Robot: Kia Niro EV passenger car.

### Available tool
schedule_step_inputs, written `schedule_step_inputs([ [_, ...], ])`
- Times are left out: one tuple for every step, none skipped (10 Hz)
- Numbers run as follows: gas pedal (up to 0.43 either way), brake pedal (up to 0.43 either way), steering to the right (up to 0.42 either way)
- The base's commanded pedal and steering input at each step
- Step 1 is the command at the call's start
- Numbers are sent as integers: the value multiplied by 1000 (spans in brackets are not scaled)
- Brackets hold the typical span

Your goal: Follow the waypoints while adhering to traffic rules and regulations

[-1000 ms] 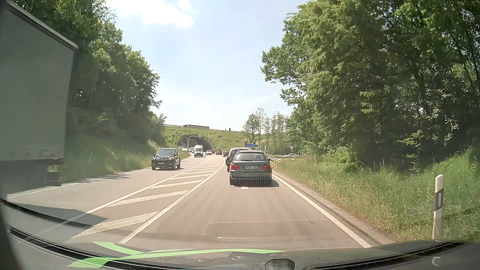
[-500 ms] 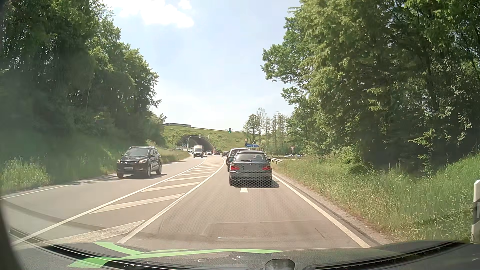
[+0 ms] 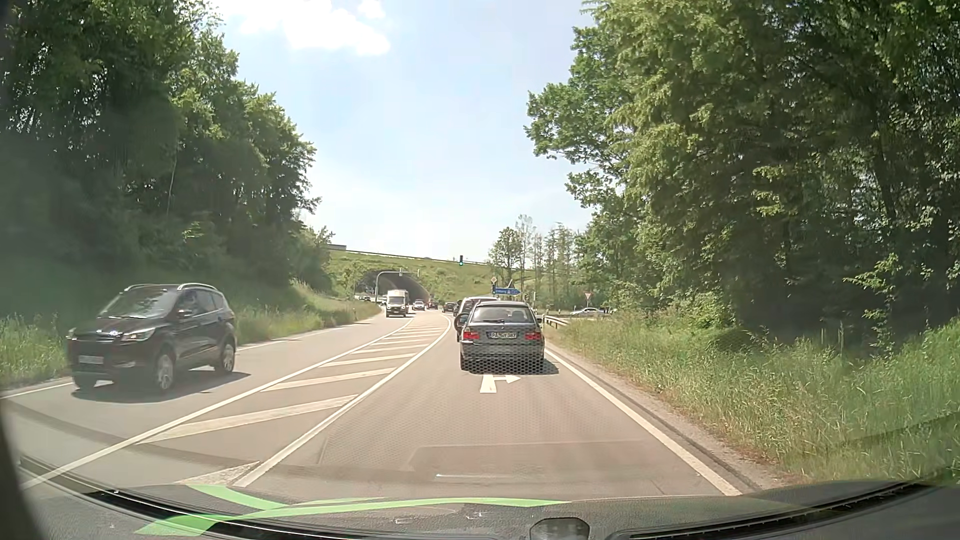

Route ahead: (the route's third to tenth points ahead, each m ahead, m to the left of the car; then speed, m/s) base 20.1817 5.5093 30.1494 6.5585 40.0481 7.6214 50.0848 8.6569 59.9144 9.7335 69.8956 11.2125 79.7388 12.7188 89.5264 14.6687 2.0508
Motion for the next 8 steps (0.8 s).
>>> schedule_step_inputs([
  [98, 0, -23],
  [110, 0, -24],
  [118, 0, -24],
  [138, 0, -23],
  [150, 0, -23],
  [150, 0, -23],
  [150, 0, -22],
  [157, 0, -21],
])
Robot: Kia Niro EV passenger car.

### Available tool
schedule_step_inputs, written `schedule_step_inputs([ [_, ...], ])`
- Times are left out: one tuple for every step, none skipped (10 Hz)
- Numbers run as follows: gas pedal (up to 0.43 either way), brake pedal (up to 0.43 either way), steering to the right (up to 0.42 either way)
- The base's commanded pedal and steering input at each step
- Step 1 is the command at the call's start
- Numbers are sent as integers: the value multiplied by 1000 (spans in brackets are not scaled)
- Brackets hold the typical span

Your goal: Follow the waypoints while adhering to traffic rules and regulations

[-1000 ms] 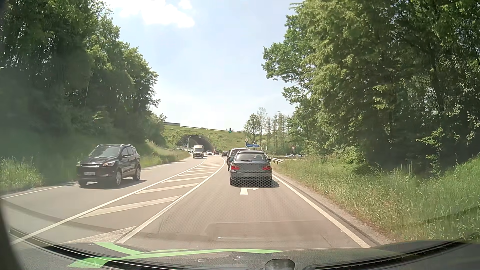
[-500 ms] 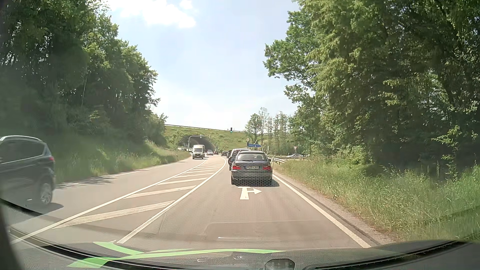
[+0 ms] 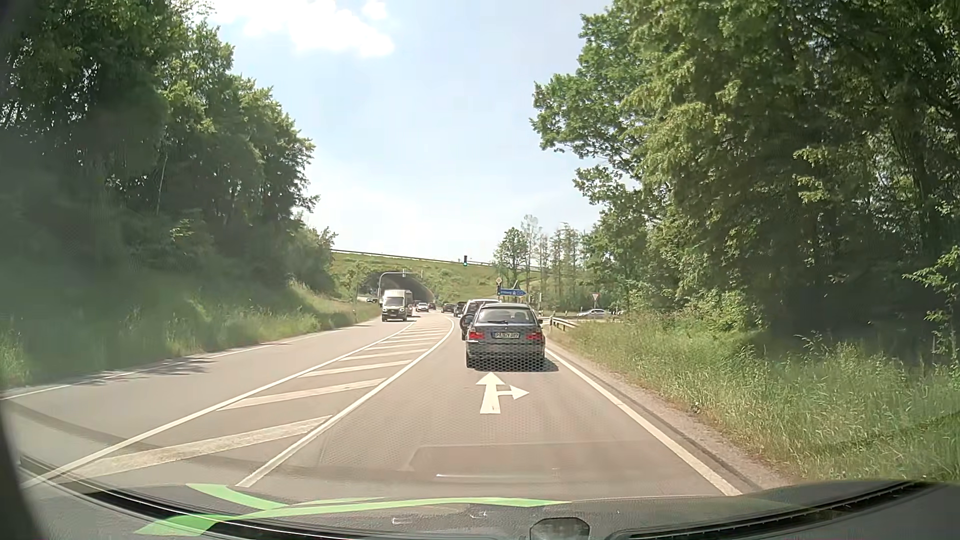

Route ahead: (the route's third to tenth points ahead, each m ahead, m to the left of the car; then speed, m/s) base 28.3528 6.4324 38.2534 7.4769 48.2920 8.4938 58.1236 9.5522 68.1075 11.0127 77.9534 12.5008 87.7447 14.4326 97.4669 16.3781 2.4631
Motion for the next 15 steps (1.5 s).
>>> schedule_step_inputs([
  [169, 0, -21],
  [177, 0, -20],
  [177, 0, -20],
  [189, 0, -19],
  [189, 0, -18],
  [189, 0, -18],
  [189, 0, -18],
  [189, 0, -17],
  [189, 0, -16],
  [197, 0, -15],
  [197, 0, -14],
  [197, 0, -14],
  [197, 0, -12],
  [209, 0, -12],
  [220, 0, -12],
])
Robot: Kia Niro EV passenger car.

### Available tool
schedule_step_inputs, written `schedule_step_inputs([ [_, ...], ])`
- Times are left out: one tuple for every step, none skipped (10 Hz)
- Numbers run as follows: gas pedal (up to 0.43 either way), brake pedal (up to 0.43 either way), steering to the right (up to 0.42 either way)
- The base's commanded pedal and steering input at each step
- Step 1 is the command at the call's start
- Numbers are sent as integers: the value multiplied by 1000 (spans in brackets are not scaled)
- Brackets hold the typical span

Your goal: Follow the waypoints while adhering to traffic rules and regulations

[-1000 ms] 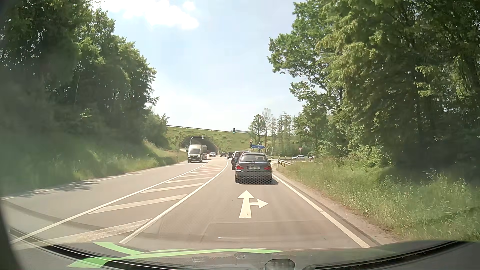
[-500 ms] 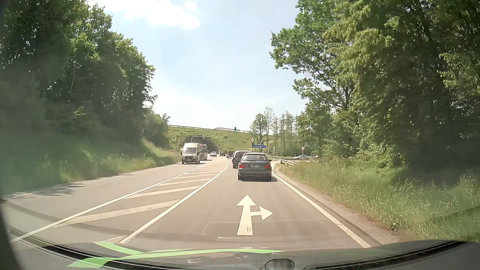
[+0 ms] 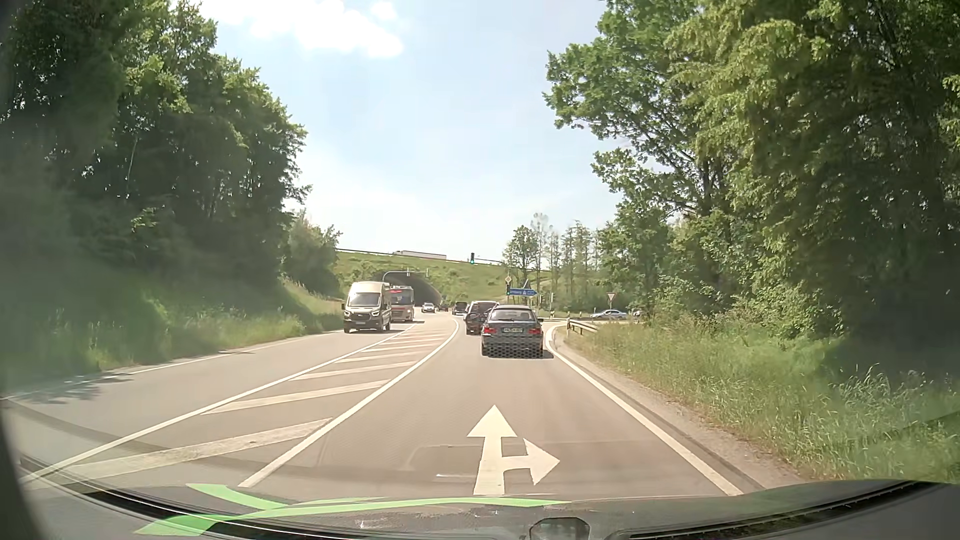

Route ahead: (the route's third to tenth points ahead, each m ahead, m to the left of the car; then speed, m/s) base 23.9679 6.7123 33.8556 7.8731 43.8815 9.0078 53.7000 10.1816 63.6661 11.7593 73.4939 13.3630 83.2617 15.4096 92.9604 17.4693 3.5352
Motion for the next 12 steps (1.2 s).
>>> schedule_step_inputs([
  [220, 0, -12],
  [228, 0, -12],
  [228, 0, -12],
  [240, 0, -12],
  [248, 0, -12],
  [260, 0, -12],
  [260, 0, -12],
  [260, 0, -13],
  [268, 0, -14],
  [268, 0, -15],
  [268, 0, -15],
  [268, 0, -15],
])
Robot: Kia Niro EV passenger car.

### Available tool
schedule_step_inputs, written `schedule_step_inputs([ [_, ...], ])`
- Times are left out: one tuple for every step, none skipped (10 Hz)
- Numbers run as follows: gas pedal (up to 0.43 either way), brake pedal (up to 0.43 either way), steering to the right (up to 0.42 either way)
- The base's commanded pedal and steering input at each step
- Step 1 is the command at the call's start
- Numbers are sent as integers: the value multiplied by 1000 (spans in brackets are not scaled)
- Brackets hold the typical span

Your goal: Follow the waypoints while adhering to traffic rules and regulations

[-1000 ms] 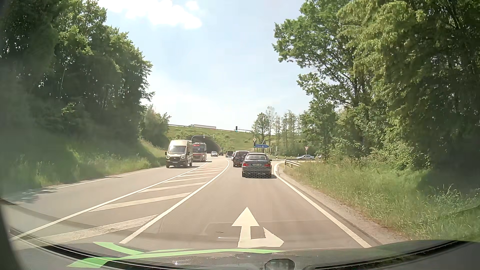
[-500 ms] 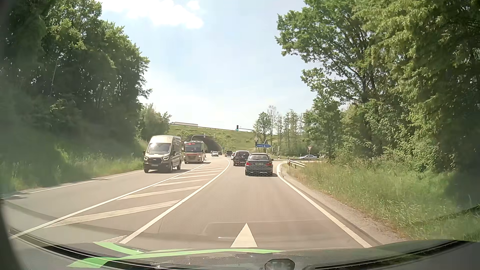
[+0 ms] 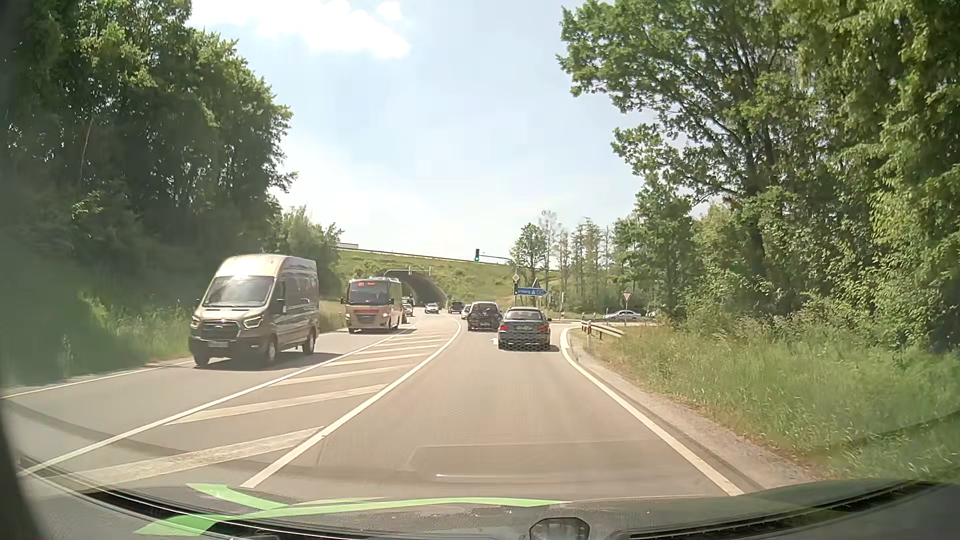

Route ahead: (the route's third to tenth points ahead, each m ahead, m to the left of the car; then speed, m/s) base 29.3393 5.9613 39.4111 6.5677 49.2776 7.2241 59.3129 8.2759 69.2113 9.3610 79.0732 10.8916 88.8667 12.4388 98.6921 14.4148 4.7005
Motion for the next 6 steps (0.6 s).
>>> schedule_step_inputs([
  [268, 0, -15],
  [268, 0, -15],
  [268, 0, -15],
  [268, 0, -14],
  [280, 0, -14],
  [280, 0, -14],
])
